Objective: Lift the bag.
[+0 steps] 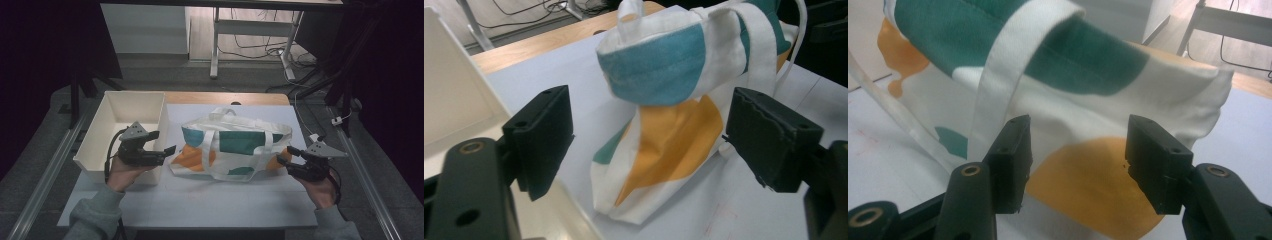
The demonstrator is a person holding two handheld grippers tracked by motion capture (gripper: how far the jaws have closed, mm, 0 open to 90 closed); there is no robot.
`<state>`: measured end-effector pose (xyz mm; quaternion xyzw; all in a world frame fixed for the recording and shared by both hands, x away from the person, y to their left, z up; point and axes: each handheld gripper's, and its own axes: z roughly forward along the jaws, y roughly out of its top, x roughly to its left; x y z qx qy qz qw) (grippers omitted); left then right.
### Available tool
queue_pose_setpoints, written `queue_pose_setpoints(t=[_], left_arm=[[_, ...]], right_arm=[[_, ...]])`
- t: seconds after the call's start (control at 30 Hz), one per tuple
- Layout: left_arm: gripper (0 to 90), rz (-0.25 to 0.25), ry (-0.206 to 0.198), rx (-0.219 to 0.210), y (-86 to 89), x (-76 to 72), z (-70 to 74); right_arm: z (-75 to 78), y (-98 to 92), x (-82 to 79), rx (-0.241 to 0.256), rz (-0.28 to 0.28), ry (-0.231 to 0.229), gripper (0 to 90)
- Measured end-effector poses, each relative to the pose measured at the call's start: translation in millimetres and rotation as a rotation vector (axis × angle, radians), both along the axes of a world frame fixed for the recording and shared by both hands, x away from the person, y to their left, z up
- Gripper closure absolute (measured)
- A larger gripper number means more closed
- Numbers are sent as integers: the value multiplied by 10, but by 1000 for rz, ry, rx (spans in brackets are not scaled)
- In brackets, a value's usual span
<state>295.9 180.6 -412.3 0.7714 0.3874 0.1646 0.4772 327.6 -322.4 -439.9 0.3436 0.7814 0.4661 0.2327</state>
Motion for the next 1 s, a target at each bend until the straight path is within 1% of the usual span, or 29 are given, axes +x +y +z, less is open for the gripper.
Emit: queue_pose_setpoints(t=[0.07,0.13,0.2,0.27,0.4,0.47,0.67,0.77,0.83,1.0], left_arm=[[174,7,2,2,23,-31,-19],[159,12,13,16,52,-51,-42],[146,24,21,16,84,-77,-66],[143,24,30,17,115,-101,-92],[136,28,49,31,153,-145,-170],[129,37,49,47,171,-167,-201],[118,45,65,46,236,-219,-326],[109,48,77,65,246,-249,-399],[107,49,75,69,253,-274,-439],[104,44,93,63,249,-298,-554]], right_arm=[[-27,-3,-13,-4,5,-1,447],[-48,1,-31,-16,6,-9,447],[-66,9,-44,-27,14,-11,446],[-90,19,-54,-34,19,-13,445],[-140,34,-65,-41,25,-9,444],[-169,40,-71,-47,28,-8,441],[-262,55,-86,-60,42,-10,437],[-289,66,-97,-64,47,-19,436],[-298,73,-113,-65,49,-15,436],[-352,99,-150,-81,67,4,420]])
